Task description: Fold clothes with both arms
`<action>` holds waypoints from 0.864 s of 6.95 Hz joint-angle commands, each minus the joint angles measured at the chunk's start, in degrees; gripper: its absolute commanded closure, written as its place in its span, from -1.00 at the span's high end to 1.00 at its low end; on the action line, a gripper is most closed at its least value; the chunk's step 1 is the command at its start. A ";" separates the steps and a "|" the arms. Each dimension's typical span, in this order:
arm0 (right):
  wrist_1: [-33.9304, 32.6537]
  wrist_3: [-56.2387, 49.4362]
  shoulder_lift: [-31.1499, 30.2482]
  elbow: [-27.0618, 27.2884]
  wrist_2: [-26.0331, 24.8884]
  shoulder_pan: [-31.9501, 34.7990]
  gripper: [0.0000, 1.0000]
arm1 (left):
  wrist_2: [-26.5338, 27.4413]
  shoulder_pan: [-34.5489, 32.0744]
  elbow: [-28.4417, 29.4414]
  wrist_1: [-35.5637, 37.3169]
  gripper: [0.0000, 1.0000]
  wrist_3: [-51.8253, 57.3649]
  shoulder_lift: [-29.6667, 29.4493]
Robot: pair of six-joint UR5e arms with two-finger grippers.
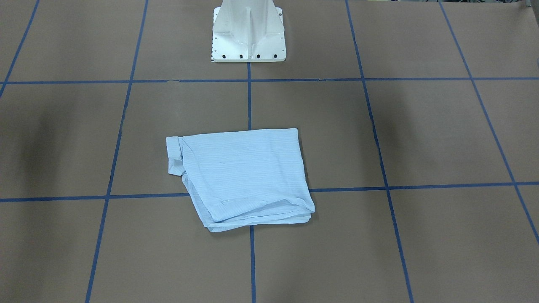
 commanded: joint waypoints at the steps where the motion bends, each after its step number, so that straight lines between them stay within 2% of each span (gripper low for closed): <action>1: 0.68 -1.48 -8.87 2.08 2.05 2.23 1.00 | -0.66 -1.05 -0.38 -0.44 0.99 0.55 2.95; 2: 0.68 -1.48 -12.55 1.30 0.40 2.23 1.00 | -0.32 -1.31 -1.25 -1.83 0.99 1.16 7.93; 3: 1.20 -1.57 -13.81 1.81 -1.44 2.23 1.00 | -0.23 -1.14 1.61 -2.89 0.99 1.08 8.50; 4: 2.60 -1.83 -15.13 2.25 -1.11 2.84 1.00 | -0.40 -1.23 1.99 -1.94 0.99 0.99 8.16; 5: 3.05 -1.23 -15.23 2.78 -0.50 3.97 1.00 | -0.58 -1.14 1.55 3.11 0.99 0.99 7.37; 6: 2.45 -0.96 -15.31 2.87 2.90 6.07 1.00 | -0.58 -1.32 -4.02 11.95 0.99 1.08 6.84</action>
